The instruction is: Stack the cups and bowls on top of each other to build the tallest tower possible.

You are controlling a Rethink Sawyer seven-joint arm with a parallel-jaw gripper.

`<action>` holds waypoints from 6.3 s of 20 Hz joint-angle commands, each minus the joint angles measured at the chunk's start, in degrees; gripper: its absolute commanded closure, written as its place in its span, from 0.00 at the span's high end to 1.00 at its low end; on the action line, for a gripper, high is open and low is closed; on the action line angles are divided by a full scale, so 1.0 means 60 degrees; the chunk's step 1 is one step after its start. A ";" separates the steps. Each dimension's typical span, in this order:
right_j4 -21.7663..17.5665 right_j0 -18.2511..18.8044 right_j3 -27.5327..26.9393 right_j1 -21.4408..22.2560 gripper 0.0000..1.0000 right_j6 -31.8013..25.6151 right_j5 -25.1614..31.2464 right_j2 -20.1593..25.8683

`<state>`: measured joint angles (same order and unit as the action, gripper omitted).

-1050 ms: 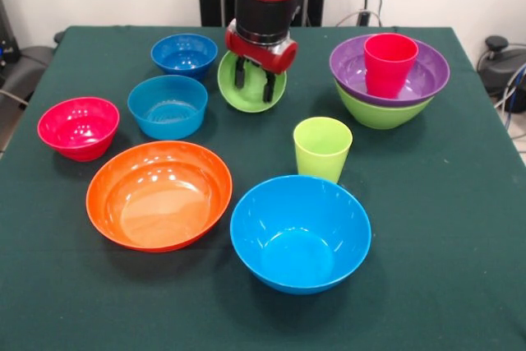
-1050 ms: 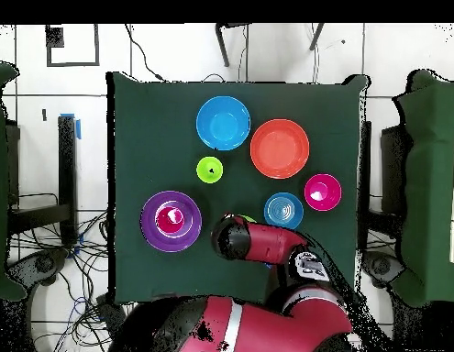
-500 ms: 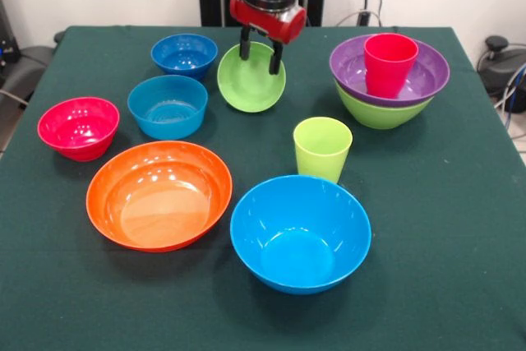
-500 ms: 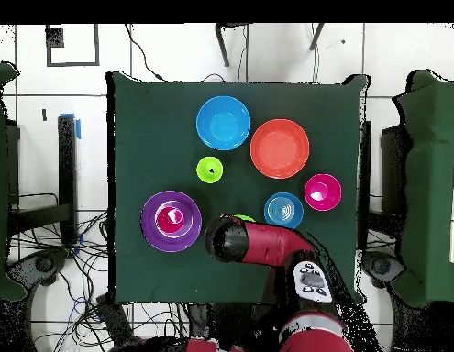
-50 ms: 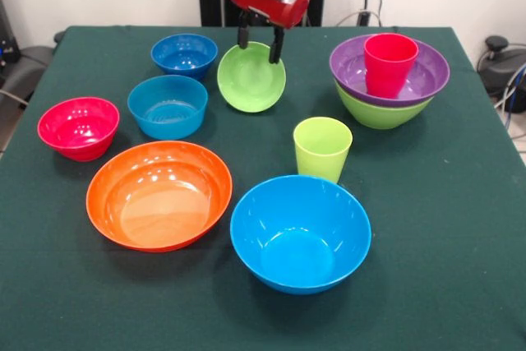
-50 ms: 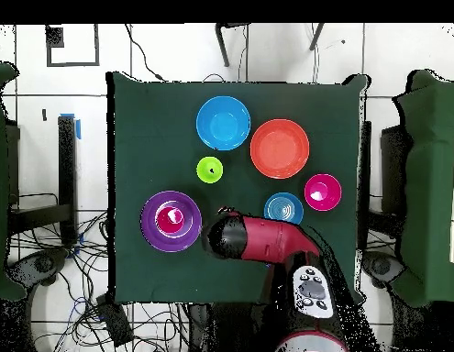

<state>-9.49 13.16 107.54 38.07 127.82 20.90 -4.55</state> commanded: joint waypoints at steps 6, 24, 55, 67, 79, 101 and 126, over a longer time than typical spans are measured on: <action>-0.0343 -0.0533 -0.0249 -0.1064 1.00 0.0623 -0.0248 0.0247; -0.0477 0.0290 -0.0107 -0.1011 1.00 -0.0542 0.1086 0.0675; -0.2003 0.0487 0.0357 -0.0051 1.00 0.0914 -0.0246 0.1523; -0.1445 -0.0109 -0.0210 0.0705 1.00 0.0663 0.0144 0.0777; -0.1236 -0.0722 -0.0328 -0.0751 1.00 0.1561 -0.1752 0.0252; -0.0710 -0.0789 -0.0656 -0.1237 1.00 0.0867 -0.1767 0.0046; -0.0325 -0.0206 -0.0367 -0.1970 1.00 0.0773 -0.1804 0.0964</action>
<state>-13.75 11.05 107.75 28.98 127.82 8.97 -6.13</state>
